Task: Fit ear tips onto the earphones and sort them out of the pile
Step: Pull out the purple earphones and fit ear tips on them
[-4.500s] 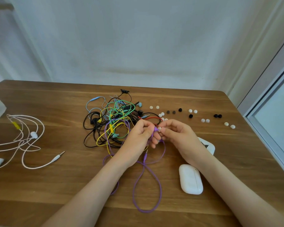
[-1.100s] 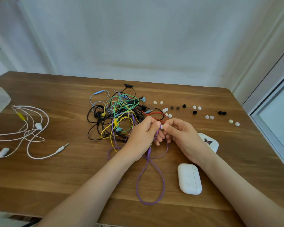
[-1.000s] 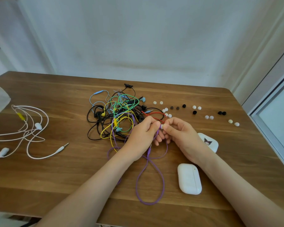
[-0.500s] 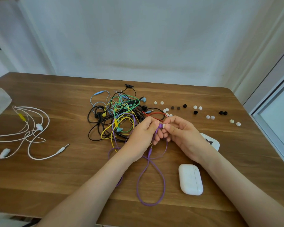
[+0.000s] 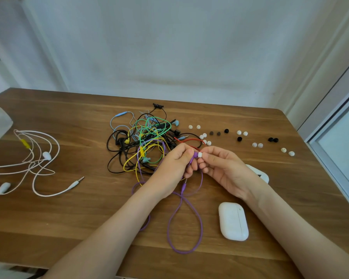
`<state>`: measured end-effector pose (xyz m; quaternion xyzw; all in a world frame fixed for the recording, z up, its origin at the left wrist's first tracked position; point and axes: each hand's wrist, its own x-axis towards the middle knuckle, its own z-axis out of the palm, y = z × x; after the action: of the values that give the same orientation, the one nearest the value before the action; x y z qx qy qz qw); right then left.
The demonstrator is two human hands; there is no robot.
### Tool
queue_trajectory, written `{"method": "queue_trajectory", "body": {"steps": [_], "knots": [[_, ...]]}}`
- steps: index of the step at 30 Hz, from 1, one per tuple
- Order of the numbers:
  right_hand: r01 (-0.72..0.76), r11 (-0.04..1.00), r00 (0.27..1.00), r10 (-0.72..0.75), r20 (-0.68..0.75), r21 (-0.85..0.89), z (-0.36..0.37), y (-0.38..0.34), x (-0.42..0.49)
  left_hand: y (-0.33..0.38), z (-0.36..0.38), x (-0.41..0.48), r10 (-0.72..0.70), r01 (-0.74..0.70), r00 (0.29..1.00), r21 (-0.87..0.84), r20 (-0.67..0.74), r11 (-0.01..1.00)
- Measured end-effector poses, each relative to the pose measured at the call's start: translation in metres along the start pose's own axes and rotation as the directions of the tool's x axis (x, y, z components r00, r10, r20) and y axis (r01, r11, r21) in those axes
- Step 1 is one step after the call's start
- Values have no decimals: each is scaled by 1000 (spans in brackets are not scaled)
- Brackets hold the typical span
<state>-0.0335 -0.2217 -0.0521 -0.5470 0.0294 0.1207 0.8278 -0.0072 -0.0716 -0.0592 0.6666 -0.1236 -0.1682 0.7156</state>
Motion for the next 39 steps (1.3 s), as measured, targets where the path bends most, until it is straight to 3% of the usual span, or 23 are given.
{"method": "queue_trajectory", "body": {"steps": [8, 11, 15, 19, 28, 39], "knots": [[-52, 996, 999, 53, -13, 69, 0, -2, 0, 1, 1, -1, -2, 3, 1000, -43, 15, 999], [-7, 998, 998, 11, -63, 67, 1, 2, 1, 0, 1, 0, -10, 11, 1000, -52, 4, 999], [130, 980, 979, -151, -138, -148, 5, 9, 2, -2, 2, 1, -25, 24, 1000, -64, -16, 998], [161, 925, 961, -226, -158, -343, 7, 12, 2, -2, 1, 1, -20, 18, 1000, -64, -22, 998], [107, 940, 951, -192, -242, -324, 8, 11, 3, -1, 2, 2, -38, 39, 999, -66, 7, 997], [137, 918, 965, -208, -158, -372, 5, 12, 3, 1, 2, 0, -36, 36, 999, -65, 11, 997]]}}
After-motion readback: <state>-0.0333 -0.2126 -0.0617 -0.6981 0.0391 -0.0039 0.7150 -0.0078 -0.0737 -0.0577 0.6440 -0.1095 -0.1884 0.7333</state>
